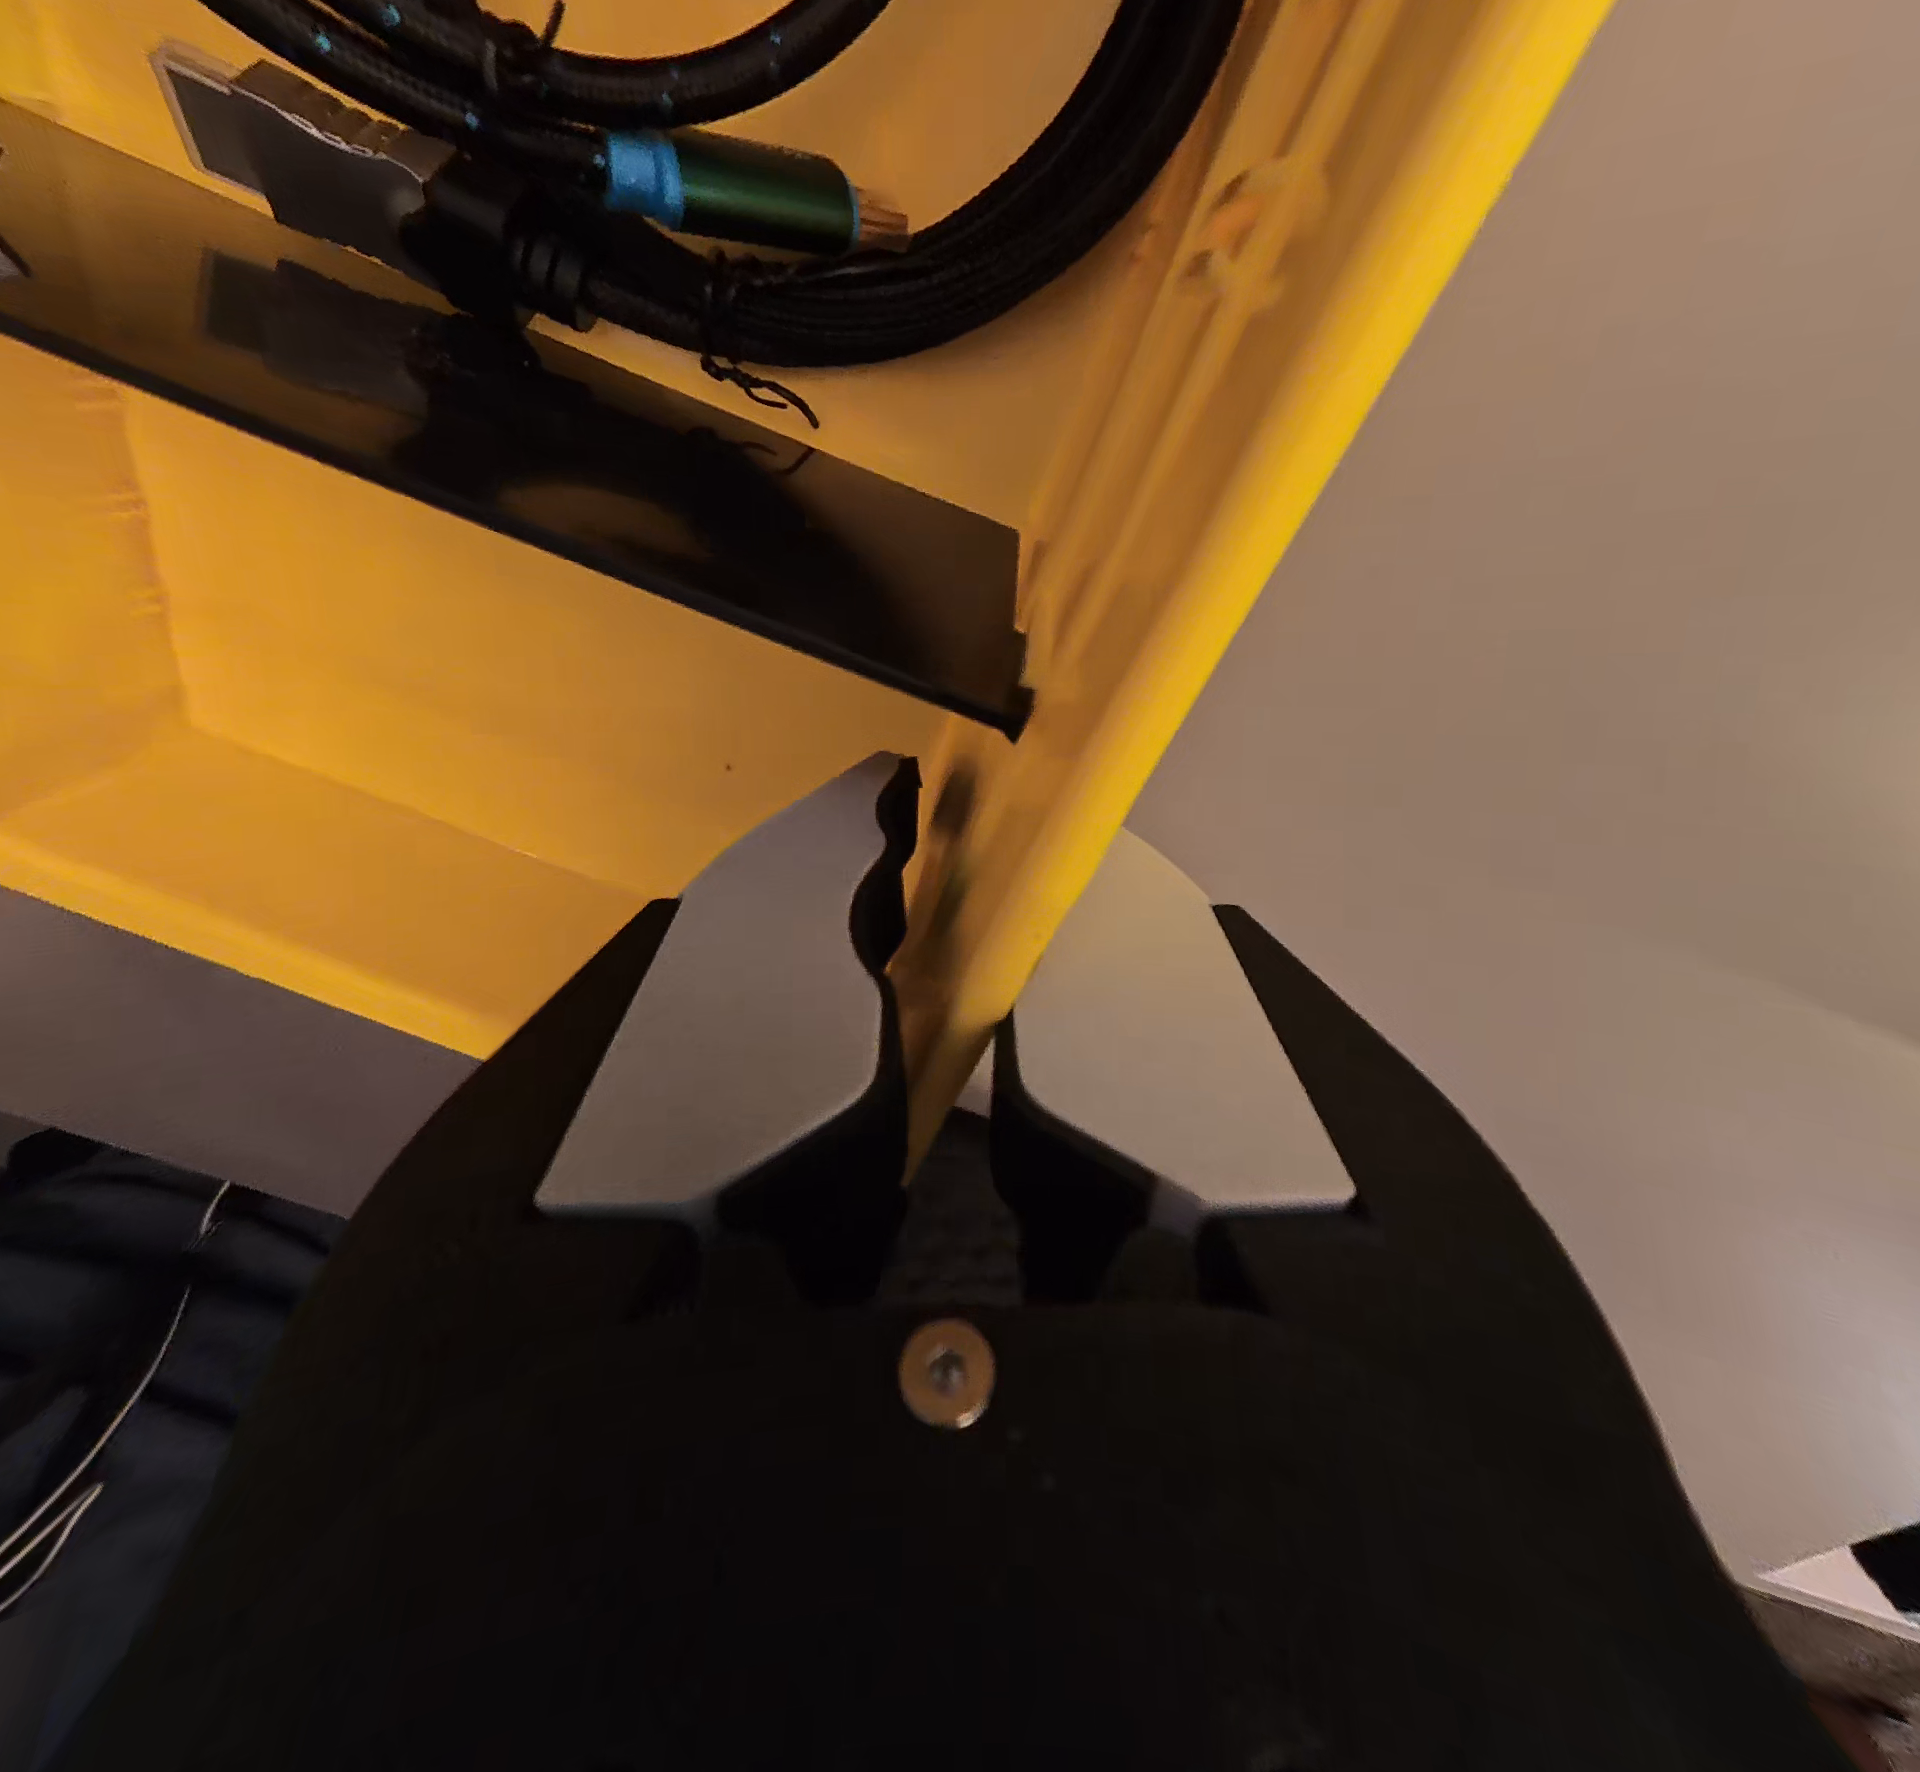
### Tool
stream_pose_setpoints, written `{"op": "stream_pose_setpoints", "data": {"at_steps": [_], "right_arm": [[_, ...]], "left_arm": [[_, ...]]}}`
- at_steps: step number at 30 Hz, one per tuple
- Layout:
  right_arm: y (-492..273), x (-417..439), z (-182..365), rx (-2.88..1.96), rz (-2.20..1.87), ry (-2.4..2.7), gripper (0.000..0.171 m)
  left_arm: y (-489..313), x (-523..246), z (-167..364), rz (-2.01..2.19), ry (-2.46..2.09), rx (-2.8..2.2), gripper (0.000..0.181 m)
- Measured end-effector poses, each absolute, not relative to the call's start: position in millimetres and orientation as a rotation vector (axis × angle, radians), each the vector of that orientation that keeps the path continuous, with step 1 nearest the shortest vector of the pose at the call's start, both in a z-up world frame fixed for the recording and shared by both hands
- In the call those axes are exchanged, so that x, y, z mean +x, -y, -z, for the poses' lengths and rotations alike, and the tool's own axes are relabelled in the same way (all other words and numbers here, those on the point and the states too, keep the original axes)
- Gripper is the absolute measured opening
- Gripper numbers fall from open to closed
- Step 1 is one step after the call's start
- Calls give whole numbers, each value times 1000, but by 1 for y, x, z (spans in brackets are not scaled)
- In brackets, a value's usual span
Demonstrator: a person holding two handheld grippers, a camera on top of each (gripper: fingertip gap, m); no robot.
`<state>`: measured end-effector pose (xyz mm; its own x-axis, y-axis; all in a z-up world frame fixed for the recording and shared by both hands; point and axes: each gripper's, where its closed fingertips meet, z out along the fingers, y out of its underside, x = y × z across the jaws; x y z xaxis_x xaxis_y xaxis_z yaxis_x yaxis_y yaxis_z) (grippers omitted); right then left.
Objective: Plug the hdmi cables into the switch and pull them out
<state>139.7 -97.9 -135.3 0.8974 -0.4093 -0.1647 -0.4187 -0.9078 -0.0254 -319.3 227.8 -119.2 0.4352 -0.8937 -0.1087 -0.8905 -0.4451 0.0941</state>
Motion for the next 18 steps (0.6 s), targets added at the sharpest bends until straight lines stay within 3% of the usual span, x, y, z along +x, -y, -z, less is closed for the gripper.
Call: {"op": "stream_pose_setpoints", "data": {"at_steps": [12, 18], "right_arm": [[60, 86, 135, -3046, -260, -454, 10], [61, 80, 128, -3003, -414, -426, 18]], "left_arm": [[-191, -305, 119, 281, 1680, 2535, 38], [-185, -301, 106, 78, 1693, 2550, 32]]}}
